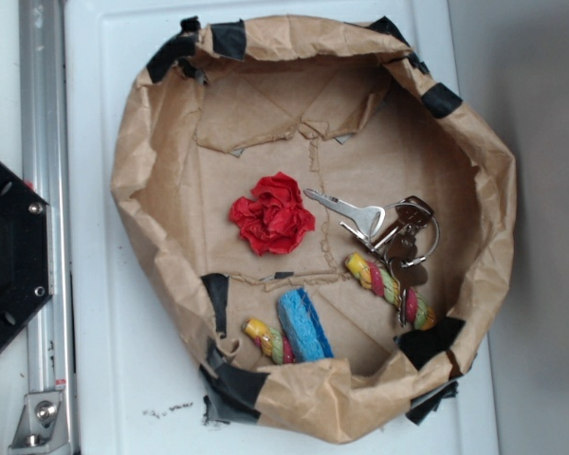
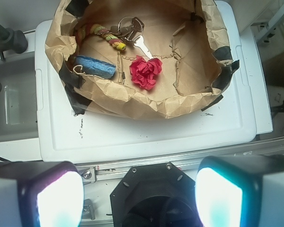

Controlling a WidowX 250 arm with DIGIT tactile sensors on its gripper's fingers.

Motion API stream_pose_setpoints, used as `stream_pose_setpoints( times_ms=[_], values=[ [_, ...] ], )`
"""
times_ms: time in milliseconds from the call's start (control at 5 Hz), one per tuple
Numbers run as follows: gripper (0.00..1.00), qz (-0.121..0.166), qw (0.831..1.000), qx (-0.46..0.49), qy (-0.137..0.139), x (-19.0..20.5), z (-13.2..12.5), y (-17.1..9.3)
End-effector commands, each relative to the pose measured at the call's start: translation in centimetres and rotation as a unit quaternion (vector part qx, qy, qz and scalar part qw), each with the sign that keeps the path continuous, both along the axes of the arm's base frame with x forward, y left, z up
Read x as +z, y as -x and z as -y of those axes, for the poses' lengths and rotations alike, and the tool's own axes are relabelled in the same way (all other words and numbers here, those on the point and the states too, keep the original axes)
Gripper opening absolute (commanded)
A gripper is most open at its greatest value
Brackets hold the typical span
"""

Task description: Grab the multicolored rope.

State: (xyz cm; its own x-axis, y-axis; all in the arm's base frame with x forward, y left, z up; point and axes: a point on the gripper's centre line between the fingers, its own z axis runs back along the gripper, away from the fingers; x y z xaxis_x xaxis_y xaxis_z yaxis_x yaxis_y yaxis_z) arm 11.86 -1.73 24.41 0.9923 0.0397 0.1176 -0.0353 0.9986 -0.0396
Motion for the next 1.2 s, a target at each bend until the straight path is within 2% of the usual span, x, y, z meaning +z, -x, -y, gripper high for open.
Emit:
stream_pose_setpoints(
  times_ms=[0,200,600,800,1000],
  values=[
    [1.00,0.000,1.000,0.000,0.000,0.0,0.0,0.0],
    [1.00,0.022,0.998,-0.055,-0.009,-1.4,0.5,-5.0],
    [1.00,0.076,0.988,-0.136,0.022,-7.9,-0.5,-14.2],
    [1.00,0.099,0.982,-0.156,0.049,-11.2,-1.4,-16.7],
    [1.00,0.109,0.964,-0.238,0.049,-14.4,0.4,-18.3]
  ],
)
